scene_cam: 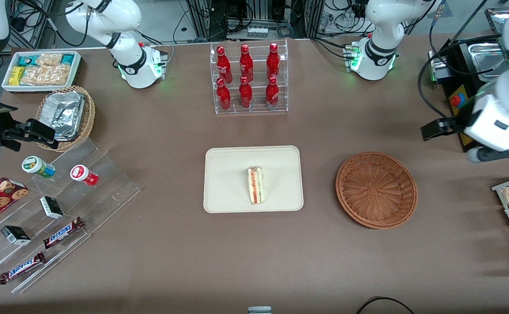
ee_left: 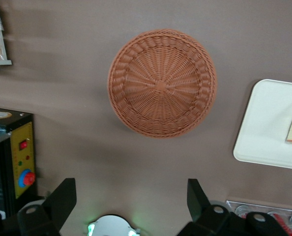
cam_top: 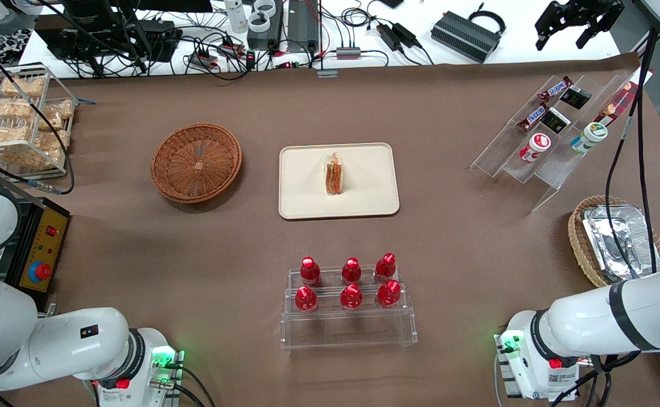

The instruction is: Place sandwich from basket to tray

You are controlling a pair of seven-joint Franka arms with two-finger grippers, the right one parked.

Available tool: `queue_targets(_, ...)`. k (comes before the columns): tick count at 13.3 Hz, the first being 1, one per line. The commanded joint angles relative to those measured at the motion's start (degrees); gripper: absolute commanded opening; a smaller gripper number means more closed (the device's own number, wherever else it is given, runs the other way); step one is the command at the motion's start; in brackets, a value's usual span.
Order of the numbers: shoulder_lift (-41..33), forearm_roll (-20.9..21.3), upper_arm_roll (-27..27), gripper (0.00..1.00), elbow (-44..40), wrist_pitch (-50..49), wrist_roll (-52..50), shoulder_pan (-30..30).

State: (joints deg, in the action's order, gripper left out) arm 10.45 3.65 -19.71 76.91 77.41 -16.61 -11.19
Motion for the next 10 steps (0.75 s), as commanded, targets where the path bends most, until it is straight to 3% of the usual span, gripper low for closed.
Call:
queue_targets(1, -5.6, -2.86, 11.93, 0.99, 4.82, 0.89, 6.05, 6.59)
queue_targets(3, -8.15, -3.38, 17.93, 0.99, 8.59, 2.73, 10.69, 10.13)
queue_targets(6, -15.0, -3.39, 18.22, 0.99, 17.99, 7.74, 11.6, 10.22)
queue_targets(10, -12.23, -4.18, 17.87, 0.99, 14.26, 6.88, 11.6, 10.05)
